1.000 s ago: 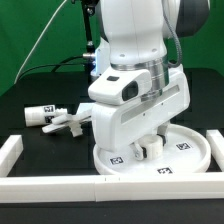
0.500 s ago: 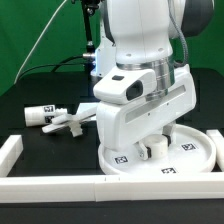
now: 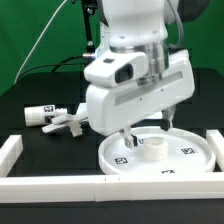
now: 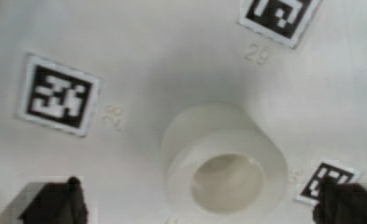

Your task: Assemble round table

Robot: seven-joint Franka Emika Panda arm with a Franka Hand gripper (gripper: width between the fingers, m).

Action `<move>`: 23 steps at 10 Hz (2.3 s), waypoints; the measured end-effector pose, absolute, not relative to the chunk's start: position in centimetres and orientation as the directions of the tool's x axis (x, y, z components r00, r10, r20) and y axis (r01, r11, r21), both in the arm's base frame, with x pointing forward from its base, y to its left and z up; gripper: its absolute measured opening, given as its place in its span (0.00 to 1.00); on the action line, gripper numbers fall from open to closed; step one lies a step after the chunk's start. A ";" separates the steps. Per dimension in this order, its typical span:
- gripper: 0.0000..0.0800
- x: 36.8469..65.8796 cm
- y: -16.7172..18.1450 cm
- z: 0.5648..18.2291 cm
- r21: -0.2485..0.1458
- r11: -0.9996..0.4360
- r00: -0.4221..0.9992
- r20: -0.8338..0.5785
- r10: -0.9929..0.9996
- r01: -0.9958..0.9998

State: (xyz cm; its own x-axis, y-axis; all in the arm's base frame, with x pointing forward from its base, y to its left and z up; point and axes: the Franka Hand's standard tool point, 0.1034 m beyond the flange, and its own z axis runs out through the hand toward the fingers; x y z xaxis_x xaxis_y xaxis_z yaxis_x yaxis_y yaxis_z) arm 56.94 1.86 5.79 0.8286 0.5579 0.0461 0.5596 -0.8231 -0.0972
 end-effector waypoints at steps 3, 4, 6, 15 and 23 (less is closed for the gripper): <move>0.81 57.1 2.4 7.2 -0.117 -0.930 0.937 0.016 0.349 0.348; 0.81 57.1 2.4 7.2 -0.117 -0.929 0.936 0.016 0.351 0.350; 0.81 56.8 2.1 7.2 -0.115 -0.927 0.934 0.014 0.357 0.356; 0.81 51.7 -3.5 9.6 -0.066 -0.928 0.930 -0.002 0.368 0.367; 0.81 47.7 -9.1 8.6 -0.101 -0.930 0.933 -0.029 0.358 0.353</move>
Offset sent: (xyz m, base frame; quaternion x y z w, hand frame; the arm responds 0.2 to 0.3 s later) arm 0.0000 0.0000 0.0000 0.0000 0.0000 0.0650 0.9979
